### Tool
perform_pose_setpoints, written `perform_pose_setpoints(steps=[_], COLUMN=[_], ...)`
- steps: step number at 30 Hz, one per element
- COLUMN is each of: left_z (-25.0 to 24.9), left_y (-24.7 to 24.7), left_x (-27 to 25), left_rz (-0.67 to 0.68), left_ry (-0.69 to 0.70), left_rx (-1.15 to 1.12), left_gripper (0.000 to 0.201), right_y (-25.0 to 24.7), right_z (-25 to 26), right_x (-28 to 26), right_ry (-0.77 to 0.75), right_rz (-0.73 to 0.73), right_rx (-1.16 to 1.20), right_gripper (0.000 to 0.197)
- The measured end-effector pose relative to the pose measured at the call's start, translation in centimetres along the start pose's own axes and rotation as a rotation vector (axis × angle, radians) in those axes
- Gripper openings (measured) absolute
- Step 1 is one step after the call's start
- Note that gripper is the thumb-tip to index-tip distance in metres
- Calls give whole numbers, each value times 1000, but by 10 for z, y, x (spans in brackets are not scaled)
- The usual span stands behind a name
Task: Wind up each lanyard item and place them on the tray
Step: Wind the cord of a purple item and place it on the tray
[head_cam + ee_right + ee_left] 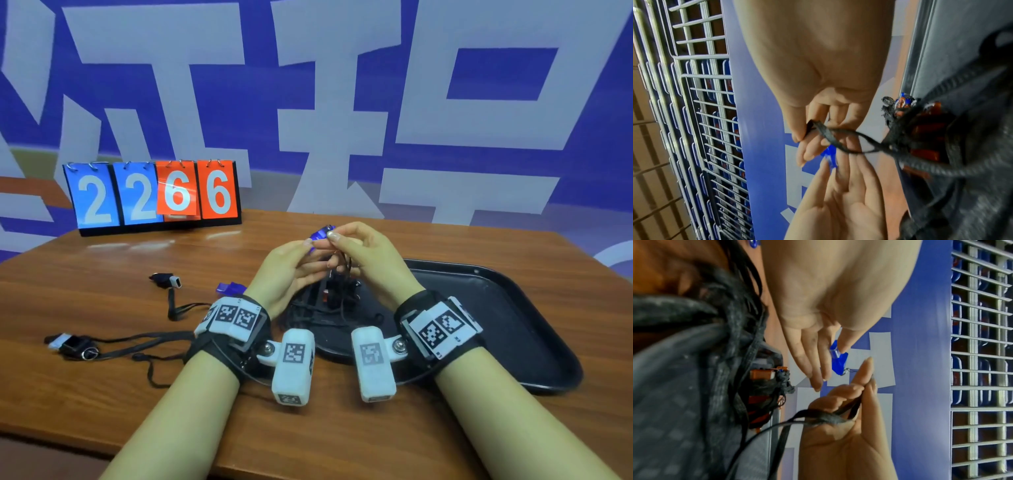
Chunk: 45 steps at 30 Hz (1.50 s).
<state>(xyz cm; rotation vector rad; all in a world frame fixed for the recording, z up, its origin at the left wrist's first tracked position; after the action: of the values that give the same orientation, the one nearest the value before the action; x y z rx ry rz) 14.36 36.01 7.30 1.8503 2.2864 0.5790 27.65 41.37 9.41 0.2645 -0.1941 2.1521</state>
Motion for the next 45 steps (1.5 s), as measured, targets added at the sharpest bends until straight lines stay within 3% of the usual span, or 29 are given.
perform_pose_setpoints(steps=[5,11,17,21,26,31,39,42,45], left_z=[3,2,3,3,0,3,10,8,4], left_y=[3,-6,-9,-11,-8,-6,-3,-1,-1], left_x=[-2,-4,-6,-6,-9,-9,-8,-8,-9], left_rz=[14,-92,-83,-58,-19,16,104,126,67], left_ry=[-16,40,45,58,13,-15,-123,-89,6], left_rx=[85,155,139,186,43,184,135,98,78], left_gripper=[27,8,14,23,20,30,44,43,41], right_y=[3,6,4,3,3,6,6,8,10], right_z=[-15,-20,-18,-18,-18,-20,-20,-19,-18], right_x=[-2,-6,-9,-10,-9,-10,-11,-11,-11], right_ry=[52,139,76,60,62,64,47,45,71], right_rz=[-20,-14,-57,-34,-29,13,-1,26,91], right_rx=[93,76,40,43,113,76,52,62,122], right_gripper=[15,14,34,27,24,13,26,28,27])
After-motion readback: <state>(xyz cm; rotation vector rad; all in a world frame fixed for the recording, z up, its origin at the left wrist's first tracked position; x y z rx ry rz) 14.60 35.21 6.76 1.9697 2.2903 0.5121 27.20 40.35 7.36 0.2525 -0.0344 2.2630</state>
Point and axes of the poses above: each hand's wrist, its own x-axis towards the middle knuckle, its own y-axis out of the palm, z = x × y, the point moved 3 cm from there along x, towards the middle knuckle, and after that the axes turned 6 degrees about -x, right-handed, at the moved point
